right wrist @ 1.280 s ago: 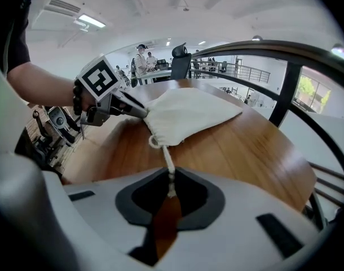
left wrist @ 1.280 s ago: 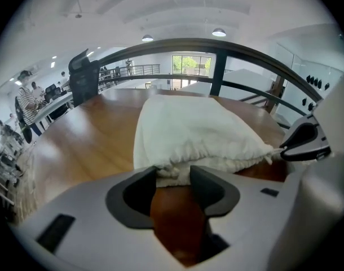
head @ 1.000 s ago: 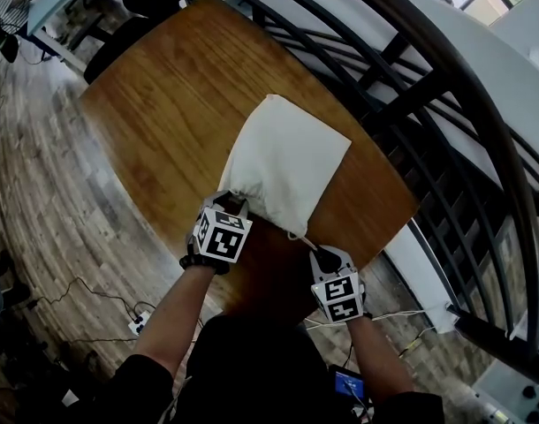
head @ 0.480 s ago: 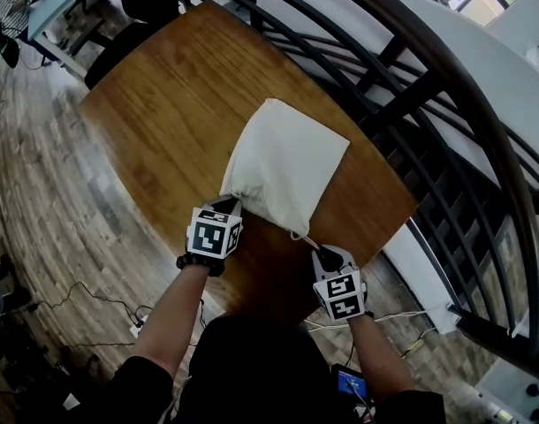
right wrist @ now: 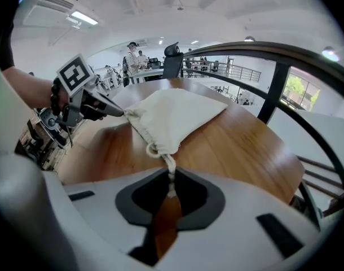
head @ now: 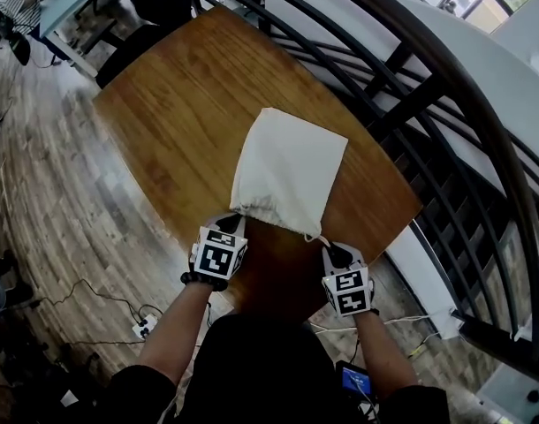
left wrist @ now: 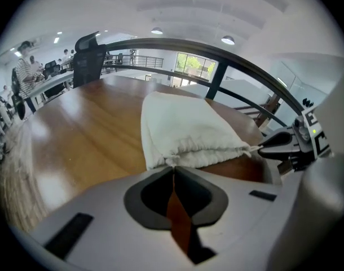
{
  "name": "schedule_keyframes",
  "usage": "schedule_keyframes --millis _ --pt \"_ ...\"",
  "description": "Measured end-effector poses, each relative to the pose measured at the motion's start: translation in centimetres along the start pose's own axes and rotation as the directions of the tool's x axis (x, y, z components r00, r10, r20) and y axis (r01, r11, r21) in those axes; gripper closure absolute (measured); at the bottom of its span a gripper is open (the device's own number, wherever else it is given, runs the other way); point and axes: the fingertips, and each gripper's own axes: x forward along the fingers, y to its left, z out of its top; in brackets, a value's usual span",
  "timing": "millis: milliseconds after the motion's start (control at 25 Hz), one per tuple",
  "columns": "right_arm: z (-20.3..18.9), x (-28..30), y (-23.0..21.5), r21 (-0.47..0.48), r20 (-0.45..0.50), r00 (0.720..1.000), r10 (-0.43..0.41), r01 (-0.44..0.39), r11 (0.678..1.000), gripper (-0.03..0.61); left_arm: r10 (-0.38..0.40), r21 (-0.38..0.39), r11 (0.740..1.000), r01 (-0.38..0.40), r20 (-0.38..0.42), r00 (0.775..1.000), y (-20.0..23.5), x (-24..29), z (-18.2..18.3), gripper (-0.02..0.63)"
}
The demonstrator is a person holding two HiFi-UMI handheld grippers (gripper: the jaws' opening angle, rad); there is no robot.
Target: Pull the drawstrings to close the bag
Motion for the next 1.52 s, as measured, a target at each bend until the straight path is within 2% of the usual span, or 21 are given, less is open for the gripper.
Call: schedule_keyframes --millis 120,280,480,680,920,1040,1160,1360,1520 --pt "0.2 0.3 -0.7 0.034 -0.005 0.999 -0.034 0.034 0.999 0.548 -0.009 0.061 0.998 0.01 -0.025 1.0 -0.8 -0.7 -1.8 0.592" --pt "0.2 1.0 -2.2 0.074 -0.025 0.998 -0.064 0.065 0.995 0.549 -0.01 0.089 0.996 0.014 -0.047 0.999 -0.7 -1.7 -4.0 0.592" --pt "0.6 1.3 -4.1 0.061 -0.038 0.992 -0.119 0.121 0.991 0.549 0.0 0.02 1.0 0.0 -0.008 1.0 0.8 -3.7 -4.5 0.595" --pt "1.0 1.2 -5.6 0.056 -0.037 0.986 -0.16 0.162 0.985 0.55 0.098 0.001 0.995 -0.098 0.028 0.995 3.9 -5.1 -4.5 0.601" --pt "0.6 0.6 -6.3 -0.002 -0.046 0.98 -0.194 0.195 0.981 0.551 0.176 -0.052 0.983 -0.176 -0.014 0.984 6.6 -5.6 -6.6 0.603" --pt "0.0 0.5 -7.1 0.014 -0.061 0.975 -0.214 0.215 0.977 0.551 0.238 -0.094 0.965 -0.243 -0.059 0.969 8.4 -5.5 -8.2 0.604" --pt "-0.3 0.5 -6.9 0.063 -0.053 0.983 -0.174 0.178 0.982 0.551 0.188 -0.134 0.973 -0.189 -0.025 0.982 8.1 -5.3 -8.4 0.603" --pt "0.7 0.6 -4.5 0.008 -0.031 0.989 -0.146 0.146 0.989 0.549 0.128 0.019 0.992 -0.129 0.032 0.991 5.4 -5.1 -7.2 0.586" --pt "1.1 0.6 -3.7 -0.012 -0.024 0.991 -0.129 0.129 0.992 0.549 0.085 0.142 0.986 -0.088 0.029 0.996 3.7 -3.8 -5.8 0.46"
